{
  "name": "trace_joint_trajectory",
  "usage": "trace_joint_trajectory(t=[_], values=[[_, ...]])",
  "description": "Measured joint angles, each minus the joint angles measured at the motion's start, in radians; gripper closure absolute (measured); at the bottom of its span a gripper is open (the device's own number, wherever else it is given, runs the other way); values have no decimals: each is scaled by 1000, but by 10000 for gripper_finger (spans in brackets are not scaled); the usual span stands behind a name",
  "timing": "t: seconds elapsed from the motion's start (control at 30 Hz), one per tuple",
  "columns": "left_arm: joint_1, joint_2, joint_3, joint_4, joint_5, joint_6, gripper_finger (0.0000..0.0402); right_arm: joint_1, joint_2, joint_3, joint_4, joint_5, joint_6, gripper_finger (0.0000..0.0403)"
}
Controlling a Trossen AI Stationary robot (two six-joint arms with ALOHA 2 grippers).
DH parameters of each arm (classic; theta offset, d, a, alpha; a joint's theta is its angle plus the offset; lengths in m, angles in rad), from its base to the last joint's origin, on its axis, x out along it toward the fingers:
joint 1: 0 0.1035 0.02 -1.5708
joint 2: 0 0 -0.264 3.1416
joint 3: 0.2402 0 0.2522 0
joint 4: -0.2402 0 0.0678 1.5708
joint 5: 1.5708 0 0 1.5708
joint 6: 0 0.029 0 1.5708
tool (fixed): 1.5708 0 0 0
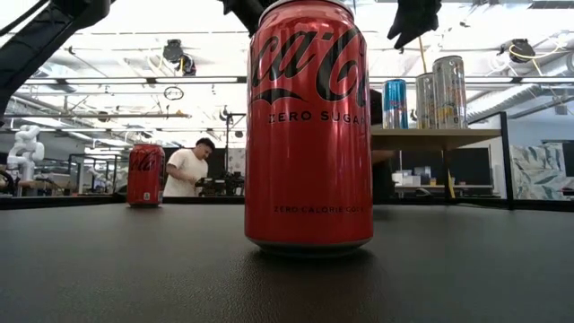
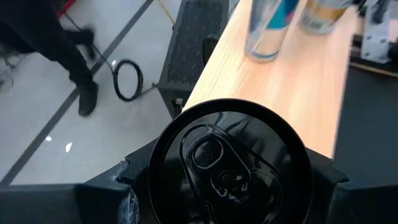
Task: Place canned beverage on shelf
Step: Put the top white-pink soda can on the shelf
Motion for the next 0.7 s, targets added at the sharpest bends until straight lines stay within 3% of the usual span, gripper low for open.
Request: trace_joint_trajectory(t=[0.7], values=[[7,7,0,-53,-17,27,142,0,0,0,-48,0,68,151]])
